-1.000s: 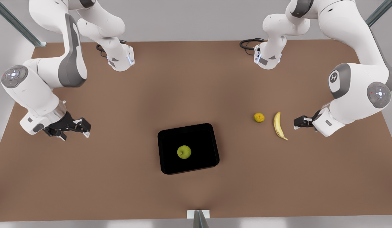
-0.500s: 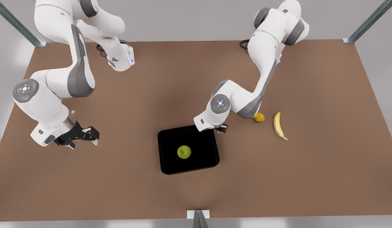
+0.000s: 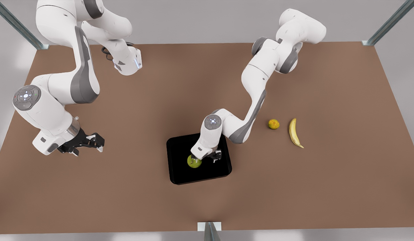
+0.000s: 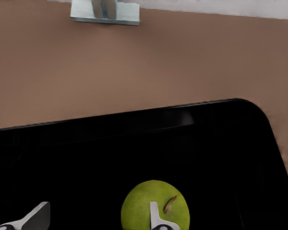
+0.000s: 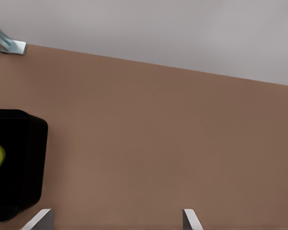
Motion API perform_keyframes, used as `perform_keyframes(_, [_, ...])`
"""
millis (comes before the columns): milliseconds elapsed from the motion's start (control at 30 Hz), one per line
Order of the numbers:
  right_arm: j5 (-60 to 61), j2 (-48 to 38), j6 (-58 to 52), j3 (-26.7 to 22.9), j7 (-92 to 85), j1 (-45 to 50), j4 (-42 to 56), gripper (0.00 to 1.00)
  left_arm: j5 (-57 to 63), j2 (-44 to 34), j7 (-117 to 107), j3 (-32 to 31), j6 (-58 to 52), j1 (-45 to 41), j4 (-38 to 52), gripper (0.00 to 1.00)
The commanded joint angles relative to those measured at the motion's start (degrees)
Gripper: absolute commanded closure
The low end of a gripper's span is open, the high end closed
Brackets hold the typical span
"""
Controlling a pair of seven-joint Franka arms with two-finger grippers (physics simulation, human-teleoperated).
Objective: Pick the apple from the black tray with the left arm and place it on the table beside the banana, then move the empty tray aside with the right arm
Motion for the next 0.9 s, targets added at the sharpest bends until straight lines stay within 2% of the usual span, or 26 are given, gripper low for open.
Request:
perform_keyframes(0, [-0.5,-0.1,-0.2,0.0,0.0,0.0,0.1,0.00,0.7,0.2,-23.2,-0.1,4.0,-0.2,1.2,0.00])
perform_keyframes(167, [-0.1,0.0,-0.2,-0.2,0.0,-0.1,0.1,0.00,0.9,3.3,-23.5,0.0,5.4,-1.4,5.0,0.00])
perform_keyframes(567, [-0.1,0.0,-0.2,-0.2,0.0,-0.1,0.1,0.00,7.3,6.2,-23.9,0.1,5.5,-3.2,5.0,0.00])
perform_keyframes(867, [-0.2,0.1,-0.2,-0.2,0.0,-0.1,0.0,0.00,7.6,8.2,-24.4,0.8,7.8,-3.7,5.0,0.00])
